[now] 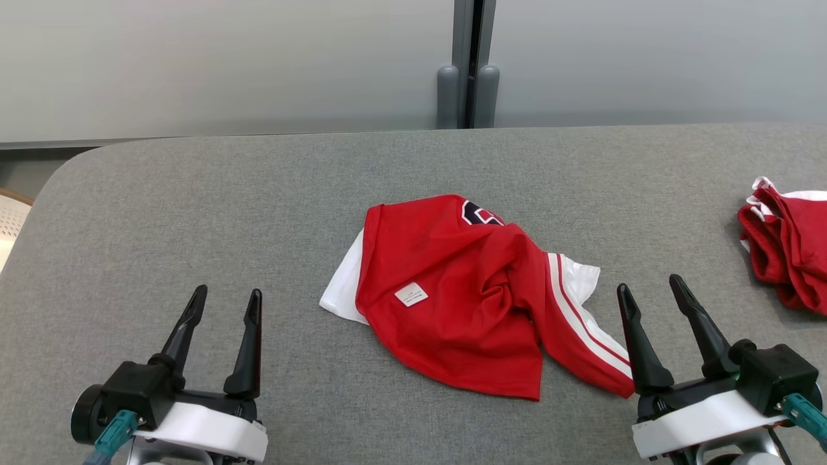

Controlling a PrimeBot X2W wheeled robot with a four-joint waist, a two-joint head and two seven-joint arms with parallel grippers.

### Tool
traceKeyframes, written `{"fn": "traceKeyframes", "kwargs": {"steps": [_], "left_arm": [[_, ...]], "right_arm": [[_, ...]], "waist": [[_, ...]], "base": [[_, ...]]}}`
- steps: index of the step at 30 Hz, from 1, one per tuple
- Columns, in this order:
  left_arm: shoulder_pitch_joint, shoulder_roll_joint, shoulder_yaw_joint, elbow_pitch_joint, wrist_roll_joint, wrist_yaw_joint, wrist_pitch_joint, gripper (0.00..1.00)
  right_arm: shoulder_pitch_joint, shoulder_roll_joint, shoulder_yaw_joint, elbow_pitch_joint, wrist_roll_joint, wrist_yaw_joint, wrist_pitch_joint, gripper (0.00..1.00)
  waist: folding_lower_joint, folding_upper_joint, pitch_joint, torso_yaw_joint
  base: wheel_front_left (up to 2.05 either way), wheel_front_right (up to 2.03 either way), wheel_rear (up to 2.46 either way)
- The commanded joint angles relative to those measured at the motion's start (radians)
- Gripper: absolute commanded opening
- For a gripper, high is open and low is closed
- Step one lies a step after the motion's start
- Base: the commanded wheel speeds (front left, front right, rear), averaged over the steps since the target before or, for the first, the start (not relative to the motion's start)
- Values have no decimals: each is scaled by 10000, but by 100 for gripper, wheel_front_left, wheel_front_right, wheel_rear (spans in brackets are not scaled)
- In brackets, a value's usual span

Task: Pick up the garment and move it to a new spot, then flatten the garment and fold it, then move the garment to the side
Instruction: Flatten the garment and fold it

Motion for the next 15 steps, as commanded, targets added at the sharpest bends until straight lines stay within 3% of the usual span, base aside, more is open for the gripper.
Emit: {"fn": "traceKeyframes", "kwargs": {"steps": [1,15], "left_arm": [[24,34,12,-30,-12,38,15,100],[-338,49,-243,64,34,-65,100,100]], "right_arm": [[56,-9,-6,-56,26,-4,21,100],[-95,11,97,-31,73,-4,87,100]], "waist": [[0,0,-2,-2],[0,0,118,2]], "base": [[0,0,0],[0,0,0]]}}
